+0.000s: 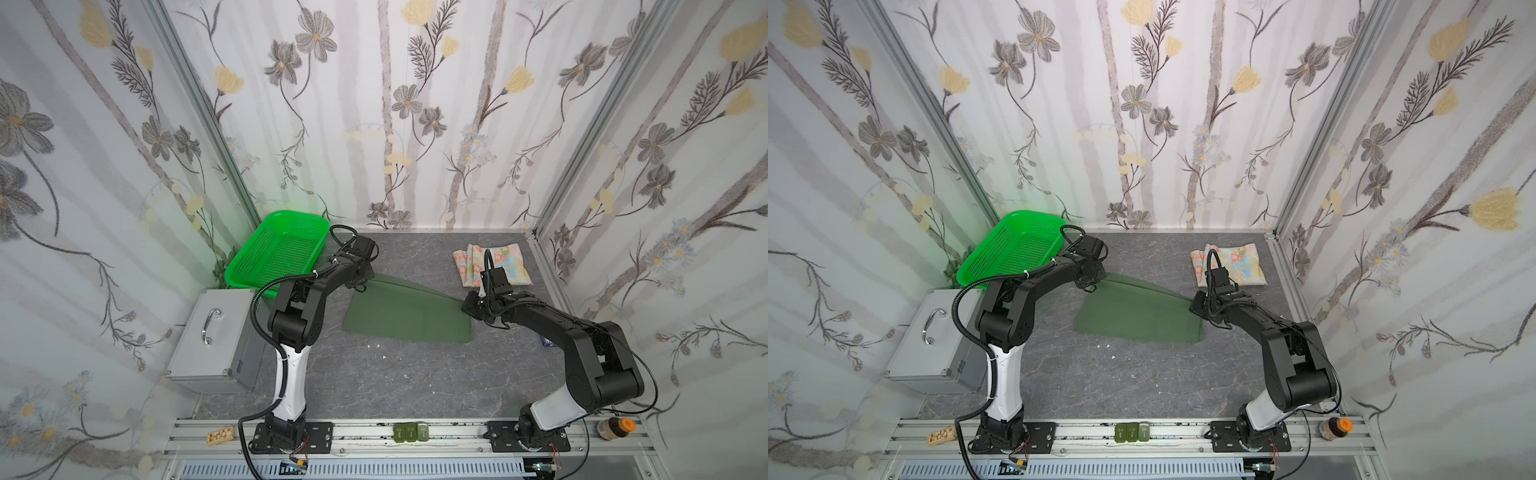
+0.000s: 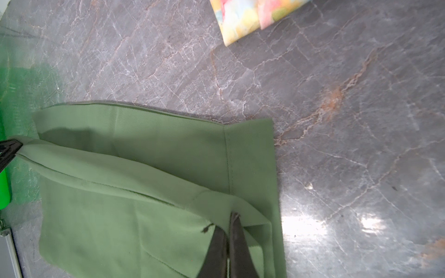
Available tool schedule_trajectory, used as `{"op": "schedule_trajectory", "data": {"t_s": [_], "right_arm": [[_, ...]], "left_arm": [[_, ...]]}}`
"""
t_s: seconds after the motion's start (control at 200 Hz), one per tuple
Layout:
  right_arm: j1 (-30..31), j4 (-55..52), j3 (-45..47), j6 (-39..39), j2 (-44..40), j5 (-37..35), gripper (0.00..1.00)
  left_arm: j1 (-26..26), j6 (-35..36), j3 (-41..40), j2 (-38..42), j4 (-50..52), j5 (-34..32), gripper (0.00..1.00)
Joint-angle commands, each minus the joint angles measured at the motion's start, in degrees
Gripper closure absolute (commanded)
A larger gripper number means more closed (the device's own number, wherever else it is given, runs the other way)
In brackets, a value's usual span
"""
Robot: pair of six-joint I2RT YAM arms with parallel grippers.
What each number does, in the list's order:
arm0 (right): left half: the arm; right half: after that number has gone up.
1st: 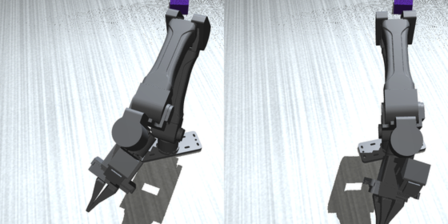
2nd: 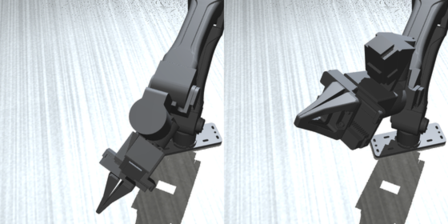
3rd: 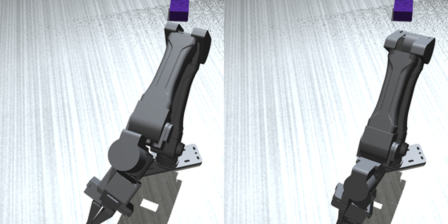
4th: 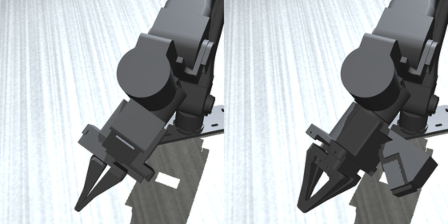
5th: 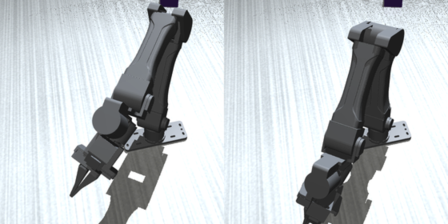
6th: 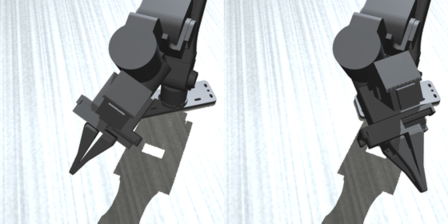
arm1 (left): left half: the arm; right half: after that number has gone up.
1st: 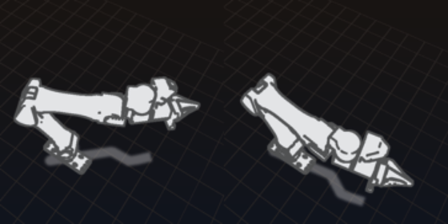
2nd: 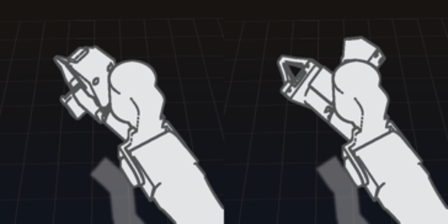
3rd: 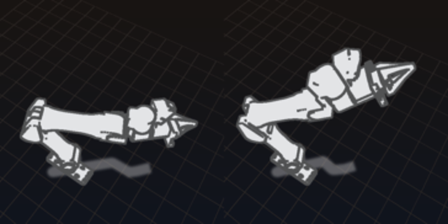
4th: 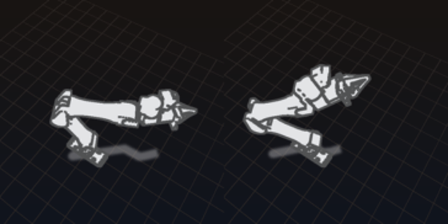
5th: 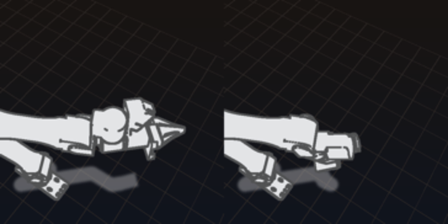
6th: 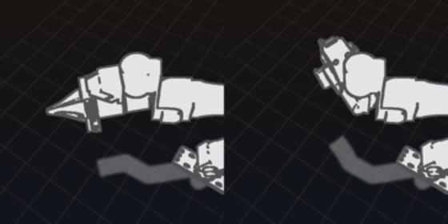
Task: Fold and stack skirts
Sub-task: Fold the skirt at the center of the table.
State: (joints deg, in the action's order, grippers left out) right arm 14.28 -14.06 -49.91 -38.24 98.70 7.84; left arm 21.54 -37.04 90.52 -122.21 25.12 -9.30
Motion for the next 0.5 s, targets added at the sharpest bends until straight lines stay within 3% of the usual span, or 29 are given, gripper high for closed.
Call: {"op": "schedule_trajectory", "data": {"t_s": [0.0,0.295,0.495], "right_arm": [[-0.5,-1.2,0.3,-1.4,0.2,-5.0,1.0],[-0.7,-0.9,1.3,-2.4,-2.2,-6.3,1.0],[-1.2,-0.4,0.7,-2.7,-0.9,-5.9,1.0]], "left_arm": [[-0.7,0.8,0.8,-0.4,-0.5,-4.6,1.0],[-0.3,2.0,2.7,2.4,-0.6,-5.5,1.0],[-0.1,3.4,8.3,-0.9,-0.5,-4.6,1.0]]}}
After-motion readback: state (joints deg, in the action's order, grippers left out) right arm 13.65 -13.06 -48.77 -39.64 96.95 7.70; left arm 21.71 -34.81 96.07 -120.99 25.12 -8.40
